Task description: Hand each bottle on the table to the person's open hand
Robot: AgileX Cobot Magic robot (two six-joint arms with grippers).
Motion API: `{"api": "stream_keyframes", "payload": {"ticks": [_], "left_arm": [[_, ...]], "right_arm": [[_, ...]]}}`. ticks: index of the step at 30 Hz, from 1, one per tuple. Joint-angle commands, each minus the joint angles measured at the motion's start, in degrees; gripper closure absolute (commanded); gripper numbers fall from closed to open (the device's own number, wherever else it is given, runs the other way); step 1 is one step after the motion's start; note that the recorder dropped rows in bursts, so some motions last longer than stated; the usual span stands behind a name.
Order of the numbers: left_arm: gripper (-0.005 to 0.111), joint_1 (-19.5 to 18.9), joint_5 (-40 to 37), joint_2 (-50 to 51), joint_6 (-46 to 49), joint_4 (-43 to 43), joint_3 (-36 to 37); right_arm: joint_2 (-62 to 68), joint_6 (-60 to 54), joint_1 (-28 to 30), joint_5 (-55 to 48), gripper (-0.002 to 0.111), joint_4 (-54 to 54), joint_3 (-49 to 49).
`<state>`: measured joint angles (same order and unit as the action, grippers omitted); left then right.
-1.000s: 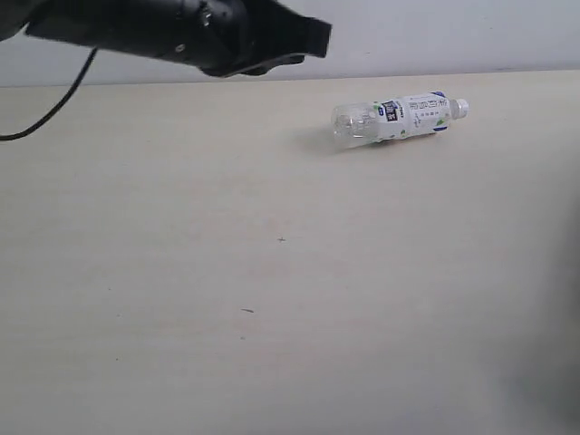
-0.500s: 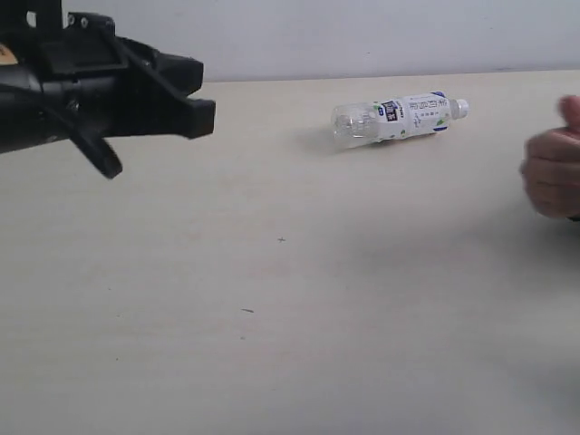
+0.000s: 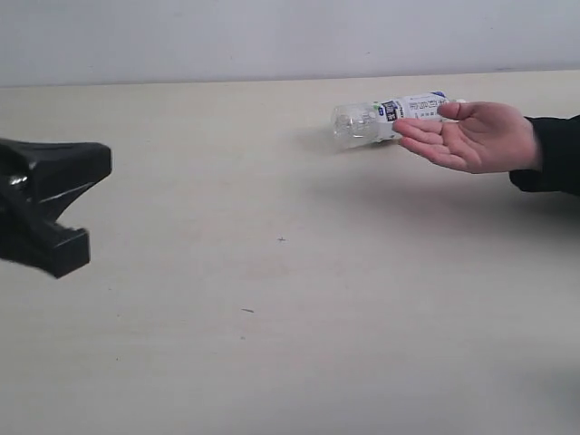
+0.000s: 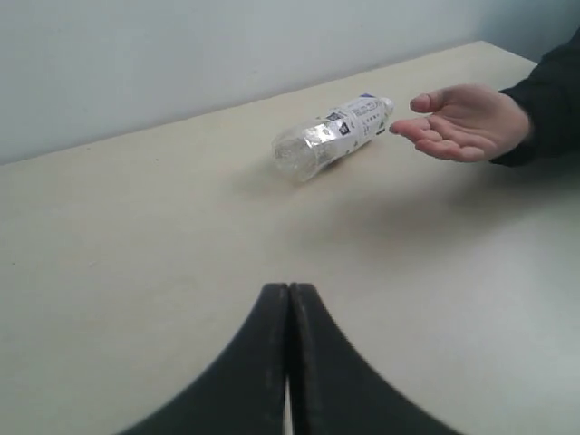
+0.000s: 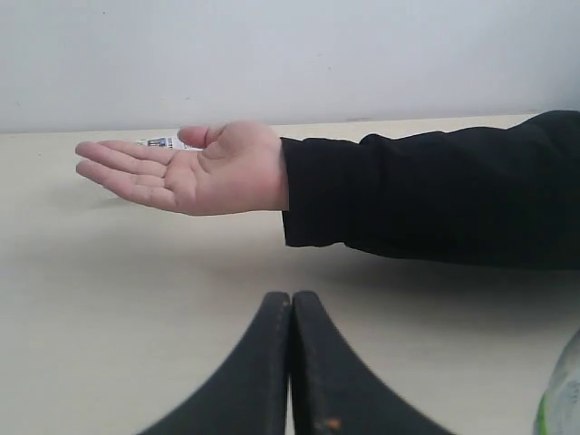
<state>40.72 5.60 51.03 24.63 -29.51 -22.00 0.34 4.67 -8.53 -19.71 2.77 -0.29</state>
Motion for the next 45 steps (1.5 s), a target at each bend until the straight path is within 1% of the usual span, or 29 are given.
{"api": "stream_keyframes", "payload": {"ticks": [1,6,11,14,16,21,23,25,31,33,34,36,38,39,41,43,45], "left_arm": [[0.107,-0.1,0.0,-8.3,-1.1,0.0,5.0],[0.107,-0.1,-0.7,-15.4,-0.8,1.0,7.8],[0.107,-0.1,-0.7,-18.0,-0.8,1.0,8.1],[0.107,-0.1,-0.7,-18.1,-0.8,1.0,8.1],[0.107,-0.1,-0.7,-18.1,-0.8,1.0,8.1],[0.107,-0.1,-0.7,-18.1,-0.8,1.0,8.1],[0.107,-0.1,-0.7,-18.1,-0.8,1.0,8.1],[0.107,-0.1,-0.7,-18.1,-0.8,1.0,8.1],[0.107,-0.1,-0.7,-18.1,-0.8,1.0,8.1],[0.107,-0.1,-0.7,-18.1,-0.8,1.0,8.1],[0.107,-0.1,-0.7,-18.1,-0.8,1.0,8.1],[0.107,-0.1,-0.7,-18.1,-0.8,1.0,8.1],[0.107,-0.1,-0.7,-18.1,-0.8,1.0,8.1],[0.107,-0.1,-0.7,-18.1,-0.8,1.0,8.1],[0.107,-0.1,-0.7,-18.1,-0.8,1.0,8.1],[0.107,-0.1,-0.7,-18.1,-0.8,1.0,8.1],[0.107,-0.1,-0.7,-18.1,-0.8,1.0,8.1]], "right_arm": [[-0.3,0.0,0.2,0.4,0.108,0.1,0.3],[-0.3,0.0,0.2,0.3,0.108,0.1,0.3],[-0.3,-0.3,0.2,0.6,0.108,0.7,0.3],[-0.3,-0.6,0.2,2.9,0.108,2.8,0.3],[-0.3,-0.6,0.2,5.8,0.108,2.8,0.3],[-0.3,-0.3,0.2,17.7,0.108,3.1,0.3],[-0.3,1.5,0.2,22.0,0.108,3.1,0.3],[-0.3,3.7,0.2,24.5,0.108,3.1,0.3],[-0.3,9.0,0.2,27.9,0.108,3.1,0.3],[-0.3,11.7,0.2,31.4,0.108,3.1,0.3],[-0.3,12.7,0.2,34.8,0.108,3.1,0.3],[-0.3,15.0,0.2,44.4,0.108,2.4,0.3],[1.7,14.4,0.2,56.6,0.108,-1.0,0.0],[3.5,13.1,0.2,58.2,0.108,-3.4,-1.5],[9.8,6.0,0.2,54.8,0.108,-9.4,-7.3],[18.9,-1.8,0.2,51.1,0.108,-13.9,-14.4],[29.7,-5.6,0.2,47.8,0.108,-15.5,-22.5]]}}
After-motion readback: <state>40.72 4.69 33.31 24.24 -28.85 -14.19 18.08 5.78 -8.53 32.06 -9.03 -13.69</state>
